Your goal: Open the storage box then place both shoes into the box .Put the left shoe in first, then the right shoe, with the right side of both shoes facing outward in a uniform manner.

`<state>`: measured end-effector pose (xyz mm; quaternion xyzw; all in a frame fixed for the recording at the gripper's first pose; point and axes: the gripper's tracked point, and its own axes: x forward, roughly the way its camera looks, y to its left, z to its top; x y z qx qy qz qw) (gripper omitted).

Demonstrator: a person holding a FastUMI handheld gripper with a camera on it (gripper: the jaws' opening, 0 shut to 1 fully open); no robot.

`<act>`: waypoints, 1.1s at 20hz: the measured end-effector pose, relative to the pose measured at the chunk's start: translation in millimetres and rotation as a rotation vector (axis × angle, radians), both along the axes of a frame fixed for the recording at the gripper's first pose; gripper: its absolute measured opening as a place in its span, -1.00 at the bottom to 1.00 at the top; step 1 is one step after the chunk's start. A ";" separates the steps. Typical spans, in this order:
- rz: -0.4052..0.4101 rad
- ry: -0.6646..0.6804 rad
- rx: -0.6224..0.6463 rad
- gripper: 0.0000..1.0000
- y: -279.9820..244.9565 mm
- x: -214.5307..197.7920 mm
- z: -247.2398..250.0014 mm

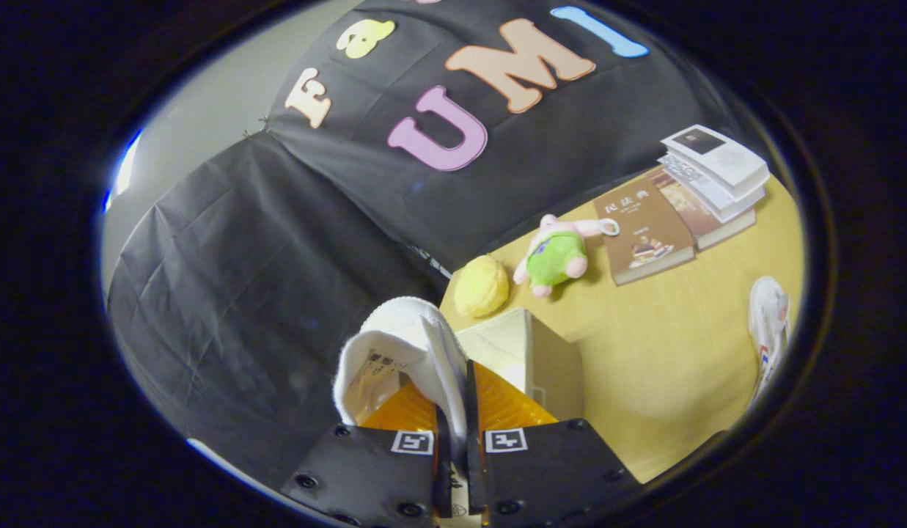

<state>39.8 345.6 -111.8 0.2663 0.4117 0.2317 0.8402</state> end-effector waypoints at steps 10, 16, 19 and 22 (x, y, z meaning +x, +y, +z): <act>-0.097 0.057 -0.250 -0.77 62.7 37.4 -88.1; -0.034 0.154 -0.330 -0.77 73.0 13.4 -127.6; -0.054 0.186 -0.384 -0.76 74.6 7.5 -137.5; -0.058 0.229 -0.418 -0.76 79.6 2.4 -153.4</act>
